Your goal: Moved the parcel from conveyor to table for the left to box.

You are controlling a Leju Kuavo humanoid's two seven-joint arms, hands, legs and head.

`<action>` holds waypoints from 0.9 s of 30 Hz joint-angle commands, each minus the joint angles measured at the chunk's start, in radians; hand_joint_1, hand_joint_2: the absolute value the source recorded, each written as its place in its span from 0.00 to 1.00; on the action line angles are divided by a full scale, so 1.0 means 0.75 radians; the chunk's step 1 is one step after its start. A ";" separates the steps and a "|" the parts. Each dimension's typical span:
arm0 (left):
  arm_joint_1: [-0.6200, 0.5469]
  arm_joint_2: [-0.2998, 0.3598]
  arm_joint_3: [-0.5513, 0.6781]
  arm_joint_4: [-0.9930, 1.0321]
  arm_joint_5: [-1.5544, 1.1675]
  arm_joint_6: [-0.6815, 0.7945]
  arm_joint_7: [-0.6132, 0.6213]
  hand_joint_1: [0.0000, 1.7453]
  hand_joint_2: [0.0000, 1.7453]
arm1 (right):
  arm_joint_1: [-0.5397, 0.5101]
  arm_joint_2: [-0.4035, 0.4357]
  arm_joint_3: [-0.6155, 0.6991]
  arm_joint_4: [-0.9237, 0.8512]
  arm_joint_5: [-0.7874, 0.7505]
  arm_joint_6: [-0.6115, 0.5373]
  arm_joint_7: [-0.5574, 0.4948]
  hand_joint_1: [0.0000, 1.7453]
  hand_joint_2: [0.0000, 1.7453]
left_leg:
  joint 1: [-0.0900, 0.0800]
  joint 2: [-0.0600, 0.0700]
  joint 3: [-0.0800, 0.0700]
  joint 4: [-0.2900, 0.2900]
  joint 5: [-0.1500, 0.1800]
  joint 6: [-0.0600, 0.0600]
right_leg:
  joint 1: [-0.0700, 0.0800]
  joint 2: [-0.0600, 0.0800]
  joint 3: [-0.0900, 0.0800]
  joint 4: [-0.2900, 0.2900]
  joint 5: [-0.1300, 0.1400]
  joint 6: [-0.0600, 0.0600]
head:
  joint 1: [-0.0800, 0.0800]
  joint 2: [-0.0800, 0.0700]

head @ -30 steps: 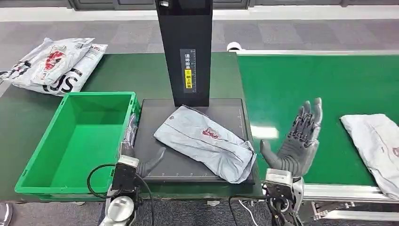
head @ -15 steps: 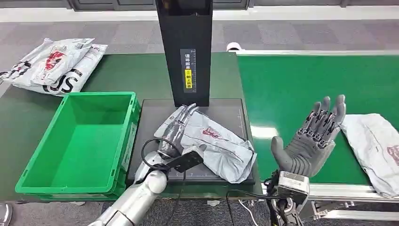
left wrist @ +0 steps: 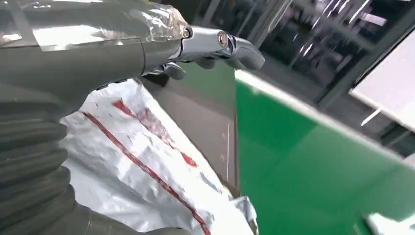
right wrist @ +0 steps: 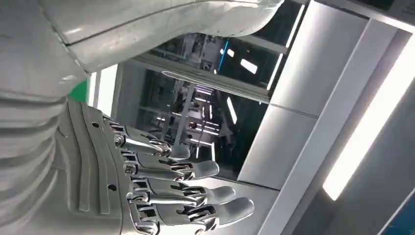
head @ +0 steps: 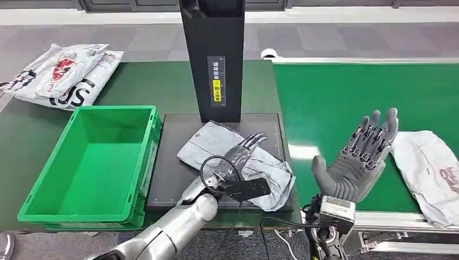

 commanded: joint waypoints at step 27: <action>-0.190 0.033 -0.292 0.353 -0.039 0.014 0.249 0.00 1.00 | -0.073 0.016 -0.043 0.080 -0.031 0.004 0.007 0.00 1.00 | 0.000 0.003 0.001 -0.001 0.001 0.000 | 0.000 0.002 0.001 -0.001 0.001 0.000 | 0.000 0.000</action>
